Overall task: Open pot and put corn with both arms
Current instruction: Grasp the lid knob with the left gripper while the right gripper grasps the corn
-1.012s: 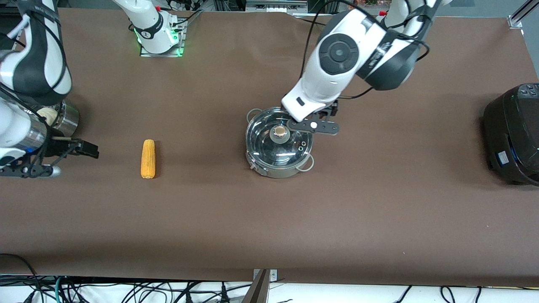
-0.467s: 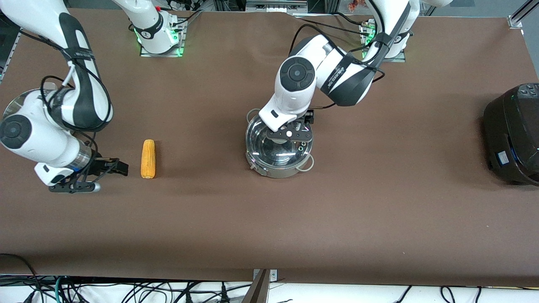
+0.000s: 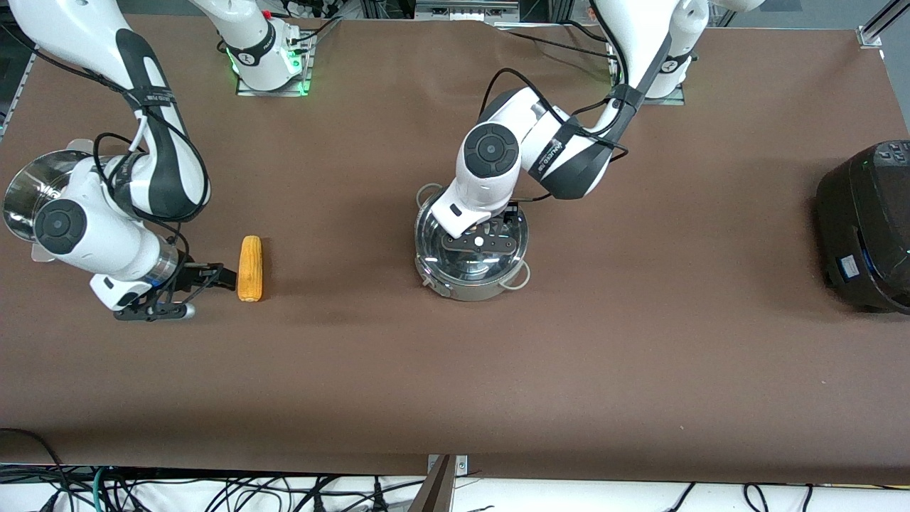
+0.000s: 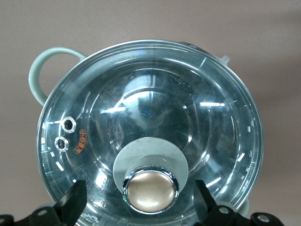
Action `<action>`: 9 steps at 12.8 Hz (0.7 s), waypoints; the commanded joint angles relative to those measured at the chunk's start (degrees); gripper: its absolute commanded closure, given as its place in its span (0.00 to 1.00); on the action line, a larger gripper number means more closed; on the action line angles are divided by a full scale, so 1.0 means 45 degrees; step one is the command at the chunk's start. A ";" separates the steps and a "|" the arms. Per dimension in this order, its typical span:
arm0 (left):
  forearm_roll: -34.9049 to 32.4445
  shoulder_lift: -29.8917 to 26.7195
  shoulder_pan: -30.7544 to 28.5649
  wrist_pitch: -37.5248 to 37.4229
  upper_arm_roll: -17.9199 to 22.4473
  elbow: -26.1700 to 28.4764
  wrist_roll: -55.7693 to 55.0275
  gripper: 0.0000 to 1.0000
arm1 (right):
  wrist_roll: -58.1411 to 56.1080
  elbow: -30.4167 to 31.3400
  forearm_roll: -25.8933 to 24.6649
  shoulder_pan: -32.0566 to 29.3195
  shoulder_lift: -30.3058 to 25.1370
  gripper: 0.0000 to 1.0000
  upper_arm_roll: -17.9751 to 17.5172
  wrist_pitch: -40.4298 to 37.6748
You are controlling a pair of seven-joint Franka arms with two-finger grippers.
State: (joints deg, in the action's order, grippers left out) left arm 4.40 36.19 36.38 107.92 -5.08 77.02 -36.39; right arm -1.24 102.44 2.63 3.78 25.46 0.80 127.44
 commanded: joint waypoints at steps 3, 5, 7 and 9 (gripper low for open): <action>-0.0352 0.0317 0.0256 0.0234 0.0113 -0.0398 0.0020 0.00 | -0.0174 0.1608 0.0275 -0.0078 -0.0267 0.00 -0.0198 0.1755; -0.0352 0.0337 0.0256 0.0256 0.0133 -0.0398 0.0039 0.00 | -0.0174 0.1959 0.0256 -0.0078 -0.0267 0.00 -0.0217 0.2146; -0.0352 0.0337 0.0256 0.0275 0.0133 -0.0398 0.0039 0.05 | -0.0193 0.2448 0.0255 -0.0078 -0.0267 0.00 -0.0314 0.2790; -0.0372 0.0337 0.0256 0.0275 0.0133 -0.0398 0.0039 0.22 | -0.0193 0.2800 0.0255 -0.0078 -0.0267 0.00 -0.0373 0.3259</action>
State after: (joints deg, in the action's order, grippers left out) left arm 4.35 36.79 36.84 109.20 -5.07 77.00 -36.38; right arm -1.24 112.15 2.71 3.80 25.48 -0.11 139.31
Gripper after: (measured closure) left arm 0.044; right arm 0.000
